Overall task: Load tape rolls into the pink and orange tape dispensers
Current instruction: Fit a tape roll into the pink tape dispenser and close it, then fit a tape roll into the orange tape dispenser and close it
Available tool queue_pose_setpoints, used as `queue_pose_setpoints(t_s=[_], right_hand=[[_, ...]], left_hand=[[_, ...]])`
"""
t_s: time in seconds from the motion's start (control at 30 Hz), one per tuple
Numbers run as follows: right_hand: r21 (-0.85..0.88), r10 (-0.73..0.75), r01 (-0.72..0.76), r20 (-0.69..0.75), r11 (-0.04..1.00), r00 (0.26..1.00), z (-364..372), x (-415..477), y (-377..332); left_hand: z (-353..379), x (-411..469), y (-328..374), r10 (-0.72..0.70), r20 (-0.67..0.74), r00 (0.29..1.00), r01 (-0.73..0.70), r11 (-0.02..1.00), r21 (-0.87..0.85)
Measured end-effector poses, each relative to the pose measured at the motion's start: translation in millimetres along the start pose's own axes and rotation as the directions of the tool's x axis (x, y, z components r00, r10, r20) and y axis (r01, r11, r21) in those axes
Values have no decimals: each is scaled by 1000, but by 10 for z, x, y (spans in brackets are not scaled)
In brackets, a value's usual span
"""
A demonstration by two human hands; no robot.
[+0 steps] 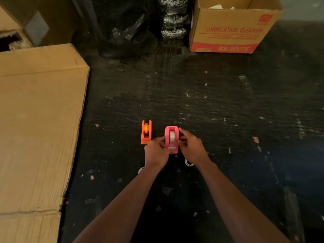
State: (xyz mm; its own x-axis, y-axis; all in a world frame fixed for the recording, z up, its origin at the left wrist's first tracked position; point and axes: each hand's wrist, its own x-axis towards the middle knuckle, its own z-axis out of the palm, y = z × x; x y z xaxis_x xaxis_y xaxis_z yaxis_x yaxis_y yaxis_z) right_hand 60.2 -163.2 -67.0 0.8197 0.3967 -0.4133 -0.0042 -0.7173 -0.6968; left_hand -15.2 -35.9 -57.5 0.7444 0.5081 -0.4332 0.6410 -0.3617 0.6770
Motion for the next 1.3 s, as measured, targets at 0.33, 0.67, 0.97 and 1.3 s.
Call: queue_pose_setpoints(t_s=[0.33, 0.67, 0.97, 1.3], right_hand=[[78, -13, 20, -81, 997, 997, -82, 305, -76], [19, 9, -7, -76, 1000, 997, -174, 537, -140], [-148, -210, 184, -187, 972, 959, 132, 192, -436], [-51, -86, 94, 132, 994, 987, 688, 127, -668]], left_hand=[[-8, 353, 169, 25, -33, 999, -27, 998, -64], [-16, 601, 339, -4, -70, 998, 2, 1000, -28], [-441, 353, 25, 157, -280, 947, -164, 986, 0], [-671, 327, -352, -123, -71, 990, 115, 988, -105]])
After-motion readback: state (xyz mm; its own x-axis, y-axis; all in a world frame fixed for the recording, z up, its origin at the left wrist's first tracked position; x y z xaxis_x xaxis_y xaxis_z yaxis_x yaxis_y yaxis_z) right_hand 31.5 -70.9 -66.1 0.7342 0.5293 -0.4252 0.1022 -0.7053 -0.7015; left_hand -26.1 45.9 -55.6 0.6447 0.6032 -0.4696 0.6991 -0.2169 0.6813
